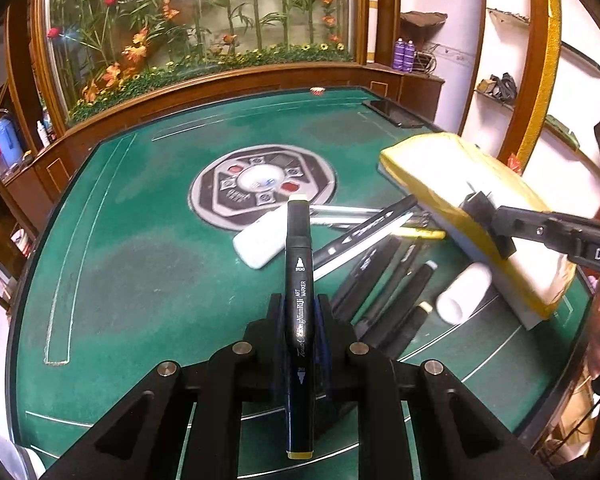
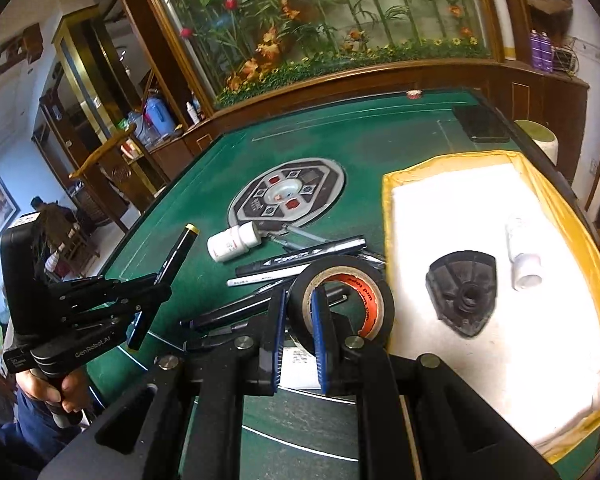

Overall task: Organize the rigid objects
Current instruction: 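Place the tape roll in the tray with the right tool while the left places the marker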

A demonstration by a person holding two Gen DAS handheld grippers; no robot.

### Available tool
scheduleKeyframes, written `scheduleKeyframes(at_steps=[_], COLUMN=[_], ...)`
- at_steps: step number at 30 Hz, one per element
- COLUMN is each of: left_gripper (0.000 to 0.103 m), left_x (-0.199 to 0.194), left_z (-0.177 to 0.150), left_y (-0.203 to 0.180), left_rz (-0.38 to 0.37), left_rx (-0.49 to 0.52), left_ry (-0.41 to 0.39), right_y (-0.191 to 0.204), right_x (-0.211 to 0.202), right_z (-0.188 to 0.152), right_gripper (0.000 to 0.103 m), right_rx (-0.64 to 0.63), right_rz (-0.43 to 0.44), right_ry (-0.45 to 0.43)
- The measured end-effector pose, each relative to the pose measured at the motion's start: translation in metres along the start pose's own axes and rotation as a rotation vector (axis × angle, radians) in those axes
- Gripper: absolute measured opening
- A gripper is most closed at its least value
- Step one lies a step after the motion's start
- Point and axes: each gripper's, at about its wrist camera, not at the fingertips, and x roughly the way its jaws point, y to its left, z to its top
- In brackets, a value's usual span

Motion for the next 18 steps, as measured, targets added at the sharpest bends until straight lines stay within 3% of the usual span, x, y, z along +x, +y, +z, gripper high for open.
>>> scheduleKeyframes(at_steps=[9,18], left_gripper=[0.015,0.015], left_x=[-0.002,-0.012], left_z=[0.009,0.035], left_y=[-0.015,-0.056], left_rz=[-0.032,-0.123], left_rx=[0.012,0.065], left_ry=[-0.004,-0.041], right_y=[-0.015,-0.038], right_x=[-0.008,-0.043], right_z=[-0.007,0.002], right_gripper=[0.011,0.009], right_rx=[0.022,0.075], right_rz=[-0.007,-0.051], right_ry=[-0.002,-0.092])
